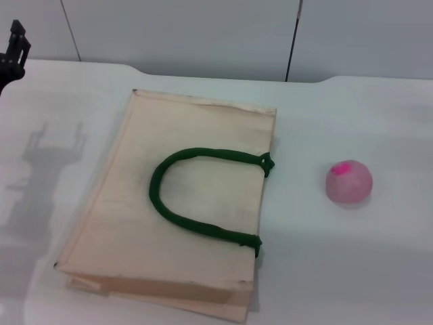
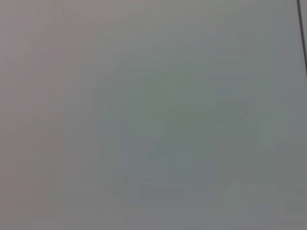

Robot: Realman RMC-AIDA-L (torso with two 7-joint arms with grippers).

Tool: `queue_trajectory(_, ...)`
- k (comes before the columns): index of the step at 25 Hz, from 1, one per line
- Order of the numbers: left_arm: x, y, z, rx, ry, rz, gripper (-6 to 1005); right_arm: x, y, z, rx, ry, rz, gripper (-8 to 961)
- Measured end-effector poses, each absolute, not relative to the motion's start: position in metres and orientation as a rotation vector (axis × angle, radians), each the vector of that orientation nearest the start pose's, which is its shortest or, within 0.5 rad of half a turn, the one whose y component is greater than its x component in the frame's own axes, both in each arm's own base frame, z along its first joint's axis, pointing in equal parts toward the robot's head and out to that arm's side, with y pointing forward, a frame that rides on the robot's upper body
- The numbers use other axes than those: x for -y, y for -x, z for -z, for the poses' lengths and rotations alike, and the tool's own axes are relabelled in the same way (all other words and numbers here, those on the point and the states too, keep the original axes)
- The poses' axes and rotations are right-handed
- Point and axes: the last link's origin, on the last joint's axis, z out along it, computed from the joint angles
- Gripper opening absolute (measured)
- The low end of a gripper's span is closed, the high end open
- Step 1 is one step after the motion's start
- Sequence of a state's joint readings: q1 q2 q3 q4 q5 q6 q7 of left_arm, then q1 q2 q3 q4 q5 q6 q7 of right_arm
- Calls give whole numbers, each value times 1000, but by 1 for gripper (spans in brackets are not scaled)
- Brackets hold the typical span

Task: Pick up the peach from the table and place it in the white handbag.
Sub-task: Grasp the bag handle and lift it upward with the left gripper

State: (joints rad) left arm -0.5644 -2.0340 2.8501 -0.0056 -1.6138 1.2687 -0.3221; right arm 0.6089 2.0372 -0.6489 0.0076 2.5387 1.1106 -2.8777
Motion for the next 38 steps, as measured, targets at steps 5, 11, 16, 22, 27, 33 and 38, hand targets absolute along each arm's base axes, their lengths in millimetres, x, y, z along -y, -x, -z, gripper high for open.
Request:
queue_trajectory(5, -364, 333, -55, 521, 1378, 823, 665, -381, -334, -37, -589, 1451, -697, 892)
queue_trajectory(11, -364, 333, -55, 523, 1379, 822, 666, -381, -334, -37, -589, 1451, -697, 892)
queue_trajectory(16, -365, 331, -52, 529, 1403, 831, 667, -381, -335, -37, -607, 1452, -706, 892)
queue_trajectory(22, -366, 328, -48, 587, 1450, 903, 667, -380, -336, -36, -654, 1470, -748, 892)
queue_trajectory(27, -371, 326, -50, 690, 1557, 992, 667, -384, -328, -34, -668, 1571, -810, 892)
queue_trajectory(33, -387, 319, -68, 903, 1776, 1015, 666, -391, -310, -31, -666, 1730, -878, 891)
queue_trajectory(38, -397, 305, -72, 1033, 1958, 920, 666, -395, -295, -27, -646, 1910, -881, 891)
